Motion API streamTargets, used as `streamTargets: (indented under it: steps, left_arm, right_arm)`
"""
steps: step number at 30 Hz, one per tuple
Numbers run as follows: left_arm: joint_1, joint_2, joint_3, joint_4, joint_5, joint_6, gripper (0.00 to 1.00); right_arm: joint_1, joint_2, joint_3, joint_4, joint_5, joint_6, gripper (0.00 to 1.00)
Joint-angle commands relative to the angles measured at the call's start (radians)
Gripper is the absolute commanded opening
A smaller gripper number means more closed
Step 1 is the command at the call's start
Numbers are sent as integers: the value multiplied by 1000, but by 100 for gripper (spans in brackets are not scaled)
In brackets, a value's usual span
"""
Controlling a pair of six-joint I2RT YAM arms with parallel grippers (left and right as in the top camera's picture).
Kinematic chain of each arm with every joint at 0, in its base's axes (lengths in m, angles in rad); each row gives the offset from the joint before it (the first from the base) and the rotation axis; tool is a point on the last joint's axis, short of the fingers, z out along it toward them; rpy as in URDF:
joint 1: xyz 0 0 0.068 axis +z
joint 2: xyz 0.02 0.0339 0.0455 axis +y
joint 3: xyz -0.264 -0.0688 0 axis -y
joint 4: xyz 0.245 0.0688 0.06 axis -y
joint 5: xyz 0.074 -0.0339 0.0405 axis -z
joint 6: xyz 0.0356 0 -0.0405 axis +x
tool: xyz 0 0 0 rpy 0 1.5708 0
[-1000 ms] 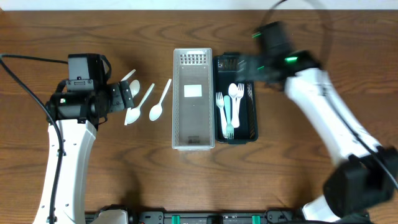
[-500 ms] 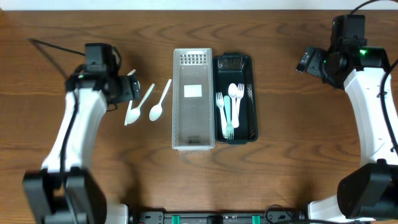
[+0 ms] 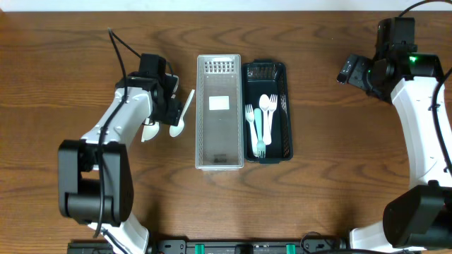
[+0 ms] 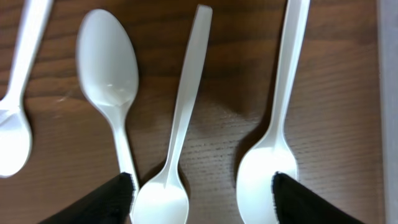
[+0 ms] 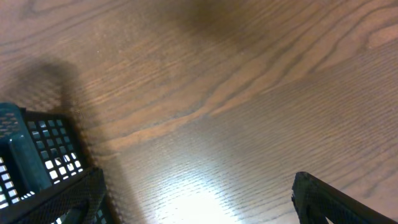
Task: Pack container
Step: 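Move left gripper over the spoons and grasp one spoon handle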
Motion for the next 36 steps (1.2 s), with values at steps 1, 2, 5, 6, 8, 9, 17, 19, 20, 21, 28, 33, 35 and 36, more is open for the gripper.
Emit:
streamTargets:
  steps: [1,2,5,6,8,9,17,19,20,21,28,33,35,36]
  left_arm:
    - [6,45,17,-1,2,71,68]
    - [6,56,17,2,2,84,66]
    - [6,79,17,13,2,104,64]
    - [6,85,17,18,2,106,64]
    - [6,95,17,31,2,108,64]
    - [6,97,16,37,2,108,63]
    - [5,97,14,64,3,106,62]
    - [3,91,14,47,3,107,59]
    - [3,86,14,41,3,107,58]
    - [3,81,14,40,2,107,59]
    - [3,71,14,66,-2,108,59]
    - [3,68,15,88,-25,140,59]
    - [3,58,16,83,-23,129,59]
    - [2,51,16,79,-23,124,59]
  right_arm:
    - [-2,5,2,-8,4,1,99]
    - [-2,5,2,-12,4,1,99]
    - [-2,5,2,-24,4,1,99]
    - [-2,4,2,-26,4,1,99]
    - [-1,5,2,-32,4,1,99]
    - [-1,5,2,-33,3,1,99]
    - [-1,5,2,-58,4,1,99]
    - [-1,5,2,-58,4,1,99]
    - [-1,4,2,-57,4,1,99]
    - [-1,4,2,-57,4,1,99]
    - [-1,5,2,-57,4,1,99]
    - [-1,5,2,-58,4,1,99]
    - [-1,4,2,-58,4,1,99]
    - [-1,5,2,-58,4,1,99]
